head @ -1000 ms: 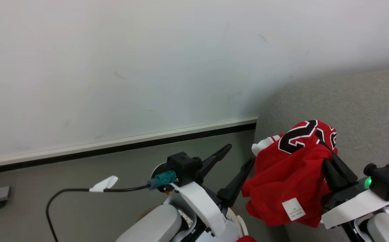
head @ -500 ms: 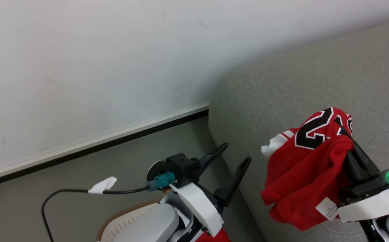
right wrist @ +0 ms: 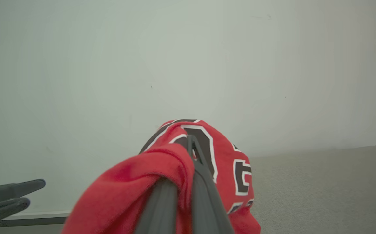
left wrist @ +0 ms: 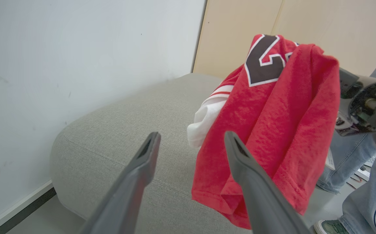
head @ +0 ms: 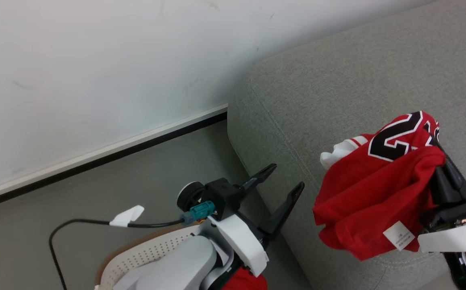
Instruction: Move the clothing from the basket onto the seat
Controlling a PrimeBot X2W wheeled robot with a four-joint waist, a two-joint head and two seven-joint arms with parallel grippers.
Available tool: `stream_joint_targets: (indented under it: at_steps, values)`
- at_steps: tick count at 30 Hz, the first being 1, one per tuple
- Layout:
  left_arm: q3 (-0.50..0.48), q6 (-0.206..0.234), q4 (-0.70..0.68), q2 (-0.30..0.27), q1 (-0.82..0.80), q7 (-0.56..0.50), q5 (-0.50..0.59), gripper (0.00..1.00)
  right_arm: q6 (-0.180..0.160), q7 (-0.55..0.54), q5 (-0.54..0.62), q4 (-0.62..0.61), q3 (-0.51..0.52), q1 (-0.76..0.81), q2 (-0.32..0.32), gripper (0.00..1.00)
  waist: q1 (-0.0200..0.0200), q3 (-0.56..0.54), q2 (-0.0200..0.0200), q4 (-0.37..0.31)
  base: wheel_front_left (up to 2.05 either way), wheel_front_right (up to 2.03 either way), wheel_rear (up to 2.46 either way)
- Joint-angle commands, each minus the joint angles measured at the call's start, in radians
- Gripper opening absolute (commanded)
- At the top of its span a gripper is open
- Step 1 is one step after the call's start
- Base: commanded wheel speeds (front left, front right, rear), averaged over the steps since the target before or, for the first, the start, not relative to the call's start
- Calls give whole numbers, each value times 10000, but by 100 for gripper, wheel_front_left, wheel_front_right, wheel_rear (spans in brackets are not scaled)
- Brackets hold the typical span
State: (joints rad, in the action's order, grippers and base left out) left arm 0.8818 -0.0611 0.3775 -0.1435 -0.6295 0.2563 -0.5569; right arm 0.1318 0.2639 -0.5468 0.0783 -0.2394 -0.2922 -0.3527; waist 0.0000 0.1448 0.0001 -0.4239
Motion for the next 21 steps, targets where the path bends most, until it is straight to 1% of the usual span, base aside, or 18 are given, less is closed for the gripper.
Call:
stream_joint_targets:
  at_steps: [1, 4, 6, 7, 13, 15, 17, 21]
  values:
    - [11, -1, 14, -65, -145, 13, 163, 100, -22, 2, 81, -118, 121, -286, -122, 0, 0, 175, -1, 47, 0, 0, 0]
    - [65, -22, -50, -88, -373, 27, 326, 100, -22, 2, -4, -158, 325, -677, -291, 0, 0, 536, -1, 144, 0, 0, 0]
    - [114, -66, -102, -81, -510, 31, 366, 100, -22, 0, -28, 7, 453, -1056, -551, 0, 0, 841, -1, 225, 0, 0, 0]
    - [180, -100, -152, -51, -705, -15, 466, 100, -22, 0, -109, 194, 568, -1492, -805, 0, 0, 1240, -1, 343, 0, 0, 0]
    - [325, -172, -341, -131, -1381, -304, 750, 100, -22, 0, -692, 1038, 844, -3080, -1616, 0, 0, 2601, -1, 749, 0, 0, 0]
    - [350, -165, -460, -153, -1631, -445, 860, 100, -22, 0, -1068, 1332, 955, -3662, -1828, 0, 0, 3103, -1, 899, 0, 0, 0]
    - [352, -156, -548, -193, -1843, -536, 935, 100, -22, 2, -1203, 1712, 1059, -4222, -2168, 0, 0, 3578, -1, 1055, 0, 0, 0]
    - [348, -94, -728, -234, -2231, -722, 1028, 100, -22, 0, -1717, 2293, 1509, -5450, -2645, 0, 0, 4468, -1, 1376, 0, 0, 0]
